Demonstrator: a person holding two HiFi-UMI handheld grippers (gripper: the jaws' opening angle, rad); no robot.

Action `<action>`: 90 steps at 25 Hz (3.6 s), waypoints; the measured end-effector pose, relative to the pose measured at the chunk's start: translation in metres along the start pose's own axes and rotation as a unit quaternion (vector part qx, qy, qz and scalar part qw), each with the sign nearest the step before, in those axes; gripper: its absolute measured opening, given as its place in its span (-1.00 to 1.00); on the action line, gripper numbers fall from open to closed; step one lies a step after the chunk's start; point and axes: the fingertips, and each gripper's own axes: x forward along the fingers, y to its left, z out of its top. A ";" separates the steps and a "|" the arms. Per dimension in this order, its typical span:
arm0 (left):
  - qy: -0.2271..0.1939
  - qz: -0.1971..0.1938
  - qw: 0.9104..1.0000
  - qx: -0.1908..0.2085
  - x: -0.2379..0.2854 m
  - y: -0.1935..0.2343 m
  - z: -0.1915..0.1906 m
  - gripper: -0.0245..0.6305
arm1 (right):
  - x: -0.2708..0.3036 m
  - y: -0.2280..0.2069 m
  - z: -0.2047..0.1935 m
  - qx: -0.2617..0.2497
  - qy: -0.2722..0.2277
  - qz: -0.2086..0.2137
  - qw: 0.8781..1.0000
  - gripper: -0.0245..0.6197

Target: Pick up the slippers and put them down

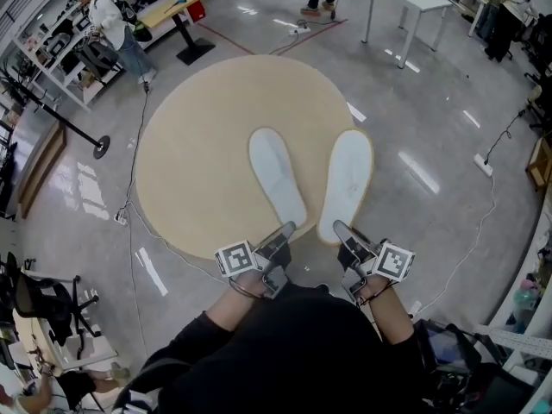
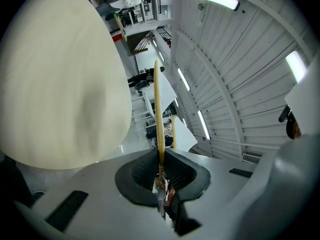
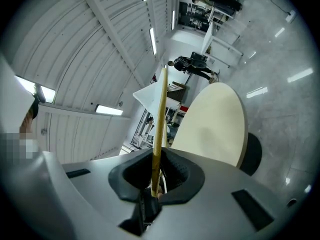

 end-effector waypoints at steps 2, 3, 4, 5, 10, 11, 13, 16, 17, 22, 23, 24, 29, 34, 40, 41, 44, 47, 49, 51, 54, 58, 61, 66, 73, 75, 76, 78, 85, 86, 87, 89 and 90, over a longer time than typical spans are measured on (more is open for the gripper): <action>0.014 -0.004 1.000 -0.001 0.017 -0.006 -0.006 -0.79 | -0.015 -0.004 0.013 0.000 -0.012 -0.010 1.000 -0.80; 0.021 -0.007 1.000 0.000 0.026 -0.008 -0.009 -0.79 | -0.021 -0.006 0.019 0.000 -0.018 -0.013 1.000 -0.80; 0.028 -0.009 1.000 0.000 0.035 -0.009 -0.011 -0.79 | -0.026 -0.009 0.024 0.002 -0.024 -0.015 1.000 -0.80; 0.035 -0.011 0.999 -0.001 0.045 -0.009 -0.013 -0.79 | -0.031 -0.013 0.029 0.005 -0.031 -0.017 0.999 -0.80; 0.072 -0.015 0.997 -0.012 0.106 -0.001 -0.026 -0.79 | -0.063 -0.048 0.062 0.020 -0.062 -0.044 0.997 -0.80; 0.078 -0.017 0.997 -0.014 0.121 0.001 -0.029 -0.79 | -0.070 -0.057 0.071 0.019 -0.067 -0.051 0.996 -0.80; 0.089 -0.022 0.996 -0.017 0.150 0.006 -0.031 -0.79 | -0.082 -0.070 0.088 0.013 -0.073 -0.062 0.995 -0.80; 0.103 -0.027 0.994 -0.020 0.184 0.010 -0.031 -0.79 | -0.099 -0.090 0.107 0.016 -0.085 -0.086 0.993 -0.80; 0.109 -0.026 0.994 -0.022 0.198 0.010 -0.033 -0.79 | -0.105 -0.096 0.119 0.015 -0.091 -0.093 0.991 -0.80; 0.136 -0.025 0.990 -0.040 0.271 0.010 -0.044 -0.79 | -0.122 -0.117 0.181 0.016 -0.116 -0.106 0.987 -0.80; 0.136 -0.028 0.989 -0.045 0.284 0.009 -0.043 -0.79 | -0.124 -0.123 0.190 0.015 -0.117 -0.110 0.987 -0.80; 0.134 -0.028 0.989 -0.048 0.297 0.009 -0.041 -0.79 | -0.125 -0.130 0.201 0.016 -0.117 -0.114 0.986 -0.80; 0.104 -0.040 0.991 -0.075 0.347 0.009 -0.017 -0.79 | -0.116 -0.164 0.249 0.025 -0.101 -0.127 0.986 -0.80; 0.069 -0.018 0.995 -0.070 0.358 0.029 0.026 -0.79 | -0.071 -0.182 0.279 0.019 -0.062 -0.122 0.990 -0.80; 0.018 -0.017 0.996 -0.085 0.364 0.038 0.072 -0.79 | -0.012 -0.206 0.302 0.034 -0.008 -0.109 0.993 -0.80; 0.010 -0.008 0.997 -0.082 0.360 0.042 0.077 -0.79 | -0.005 -0.211 0.301 0.036 0.002 -0.109 0.993 -0.80; -0.020 -0.001 0.996 -0.087 0.351 0.045 0.094 -0.79 | 0.018 -0.219 0.307 0.034 0.032 -0.102 0.994 -0.80; -0.057 0.008 0.994 -0.089 0.343 0.054 0.113 -0.79 | 0.045 -0.233 0.311 0.038 0.067 -0.097 0.992 -0.80; -0.080 0.012 0.992 -0.094 0.332 0.065 0.123 -0.79 | 0.065 -0.247 0.304 0.043 0.088 -0.105 0.990 -0.80; -0.104 0.022 0.989 -0.099 0.314 0.079 0.133 -0.79 | 0.086 -0.259 0.293 0.050 0.110 -0.114 0.986 -0.80; -0.149 0.026 0.983 -0.107 0.304 0.089 0.160 -0.79 | 0.124 -0.271 0.294 0.046 0.151 -0.119 0.980 -0.80; -0.195 0.039 0.973 -0.116 0.335 0.091 0.183 -0.79 | 0.163 -0.287 0.328 0.046 0.210 -0.081 0.973 -0.80; -0.214 0.068 0.969 -0.103 0.376 0.093 0.192 -0.79 | 0.175 -0.305 0.368 0.036 0.256 -0.075 0.963 -0.80; -0.230 0.077 0.964 -0.106 0.419 0.101 0.214 -0.79 | 0.213 -0.324 0.397 -0.011 0.312 -0.056 0.948 -0.80; -0.253 0.077 0.958 -0.107 0.441 0.114 0.220 -0.79 | 0.253 -0.360 0.379 -0.019 0.416 -0.034 0.909 -0.80; -0.259 0.080 0.956 -0.111 0.432 0.119 0.214 -0.79 | 0.256 -0.363 0.361 -0.025 0.448 -0.026 0.894 -0.80; -0.263 0.081 0.955 -0.113 0.427 0.121 0.211 -0.79 | 0.257 -0.363 0.352 -0.026 0.462 -0.021 0.886 -0.80; -0.275 0.085 0.950 -0.120 0.428 0.128 0.208 -0.79 | 0.260 -0.369 0.346 -0.028 0.489 -0.014 0.872 -0.80; -0.334 0.103 0.923 -0.163 0.468 0.164 0.217 -0.79 | 0.285 -0.409 0.355 -0.023 0.541 -0.019 0.840 -0.80; -0.343 0.104 0.918 -0.169 0.472 0.169 0.215 -0.79 | 0.285 -0.413 0.355 -0.021 0.547 -0.017 0.836 -0.80; -0.352 0.105 0.914 -0.174 0.479 0.174 0.213 -0.79 | 0.286 -0.418 0.356 -0.019 0.555 -0.014 0.832 -0.80; -0.369 0.103 0.905 -0.184 0.495 0.182 0.213 -0.79 | 0.290 -0.429 0.362 -0.014 0.568 -0.008 0.823 -0.80; -0.374 0.103 0.902 -0.189 0.501 0.186 0.214 -0.79 | 0.293 -0.432 0.365 -0.015 0.573 -0.005 0.820 -0.80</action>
